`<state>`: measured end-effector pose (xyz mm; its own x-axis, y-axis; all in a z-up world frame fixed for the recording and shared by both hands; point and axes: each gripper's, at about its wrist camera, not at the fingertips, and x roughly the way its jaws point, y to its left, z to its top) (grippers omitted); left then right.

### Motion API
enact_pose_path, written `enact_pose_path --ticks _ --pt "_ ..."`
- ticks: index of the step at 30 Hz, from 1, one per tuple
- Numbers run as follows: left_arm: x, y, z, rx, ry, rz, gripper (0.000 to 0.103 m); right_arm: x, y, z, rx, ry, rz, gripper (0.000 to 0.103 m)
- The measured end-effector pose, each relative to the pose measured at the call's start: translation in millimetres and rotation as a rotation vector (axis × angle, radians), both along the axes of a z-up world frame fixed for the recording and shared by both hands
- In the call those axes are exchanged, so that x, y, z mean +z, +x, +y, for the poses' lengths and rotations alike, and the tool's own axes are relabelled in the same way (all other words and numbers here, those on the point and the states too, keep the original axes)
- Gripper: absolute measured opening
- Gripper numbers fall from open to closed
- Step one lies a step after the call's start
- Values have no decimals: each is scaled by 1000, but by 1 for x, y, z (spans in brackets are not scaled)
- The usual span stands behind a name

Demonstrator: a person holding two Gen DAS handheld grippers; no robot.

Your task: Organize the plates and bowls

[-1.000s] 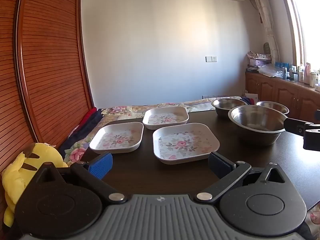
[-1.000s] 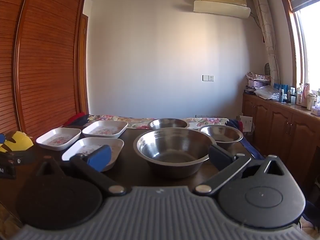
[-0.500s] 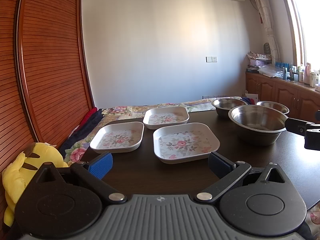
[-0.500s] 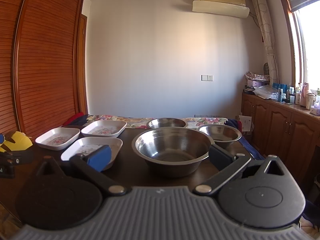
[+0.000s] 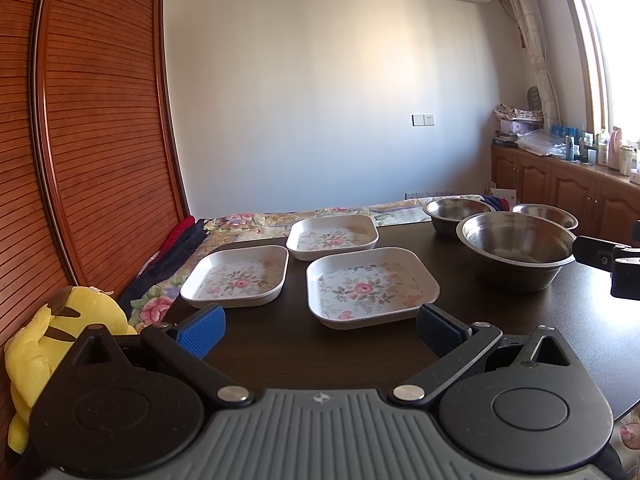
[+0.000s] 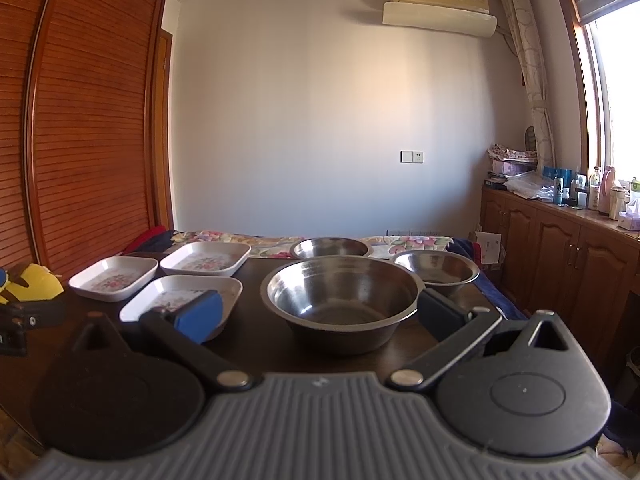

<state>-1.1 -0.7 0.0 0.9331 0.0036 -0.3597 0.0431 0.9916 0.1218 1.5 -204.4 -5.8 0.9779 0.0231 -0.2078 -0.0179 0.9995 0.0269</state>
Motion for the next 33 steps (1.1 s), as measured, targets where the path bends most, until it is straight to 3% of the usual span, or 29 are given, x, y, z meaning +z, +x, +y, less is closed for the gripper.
enact_pose_path --ticks 33 --pt "1 0 1 0 -1 4 103 -1 -1 4 2 -10 5 103"
